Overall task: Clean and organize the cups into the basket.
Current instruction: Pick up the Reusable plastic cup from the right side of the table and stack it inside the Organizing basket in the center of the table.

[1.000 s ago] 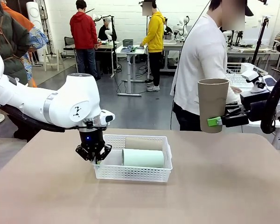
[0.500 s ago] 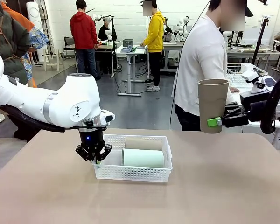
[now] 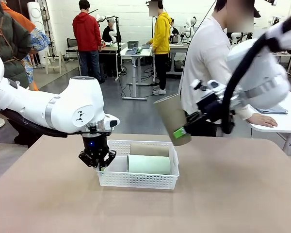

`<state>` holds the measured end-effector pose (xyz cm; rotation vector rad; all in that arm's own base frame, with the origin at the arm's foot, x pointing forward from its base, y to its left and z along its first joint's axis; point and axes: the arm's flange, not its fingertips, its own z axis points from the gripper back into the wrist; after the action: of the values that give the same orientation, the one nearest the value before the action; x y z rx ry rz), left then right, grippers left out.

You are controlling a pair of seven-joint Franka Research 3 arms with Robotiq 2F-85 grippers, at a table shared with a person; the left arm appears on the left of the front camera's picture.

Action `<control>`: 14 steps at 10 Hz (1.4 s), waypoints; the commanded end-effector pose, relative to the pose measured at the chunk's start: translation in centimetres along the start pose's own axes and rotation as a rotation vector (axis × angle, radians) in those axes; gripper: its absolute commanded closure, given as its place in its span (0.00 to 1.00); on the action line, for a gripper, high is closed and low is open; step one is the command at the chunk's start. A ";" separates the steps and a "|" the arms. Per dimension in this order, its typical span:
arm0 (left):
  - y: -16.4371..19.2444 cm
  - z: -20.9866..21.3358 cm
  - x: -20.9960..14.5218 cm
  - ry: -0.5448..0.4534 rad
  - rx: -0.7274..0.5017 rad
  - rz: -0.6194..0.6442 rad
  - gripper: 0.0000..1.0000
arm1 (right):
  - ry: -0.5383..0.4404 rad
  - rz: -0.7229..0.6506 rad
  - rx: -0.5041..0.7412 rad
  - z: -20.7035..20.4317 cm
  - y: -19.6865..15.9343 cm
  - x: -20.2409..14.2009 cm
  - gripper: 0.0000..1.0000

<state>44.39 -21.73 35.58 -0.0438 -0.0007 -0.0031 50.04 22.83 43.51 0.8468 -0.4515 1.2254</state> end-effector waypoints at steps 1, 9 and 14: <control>-0.1 0.3 0.0 -0.008 -0.003 0.001 1.00 | 0.162 -0.009 -0.006 -1.4 -2.6 2.7 0.21; -0.1 0.3 0.0 -0.008 -0.003 0.001 1.00 | 0.613 0.147 -0.143 -9.9 -3.3 8.7 0.21; -0.1 0.3 0.0 -0.008 -0.003 0.001 1.00 | 0.766 0.182 -0.129 -11.5 -4.1 7.7 0.21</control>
<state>44.39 -21.72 35.59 -0.0439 -0.0008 -0.0030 54.11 35.60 40.50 0.2086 -0.0174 1.5741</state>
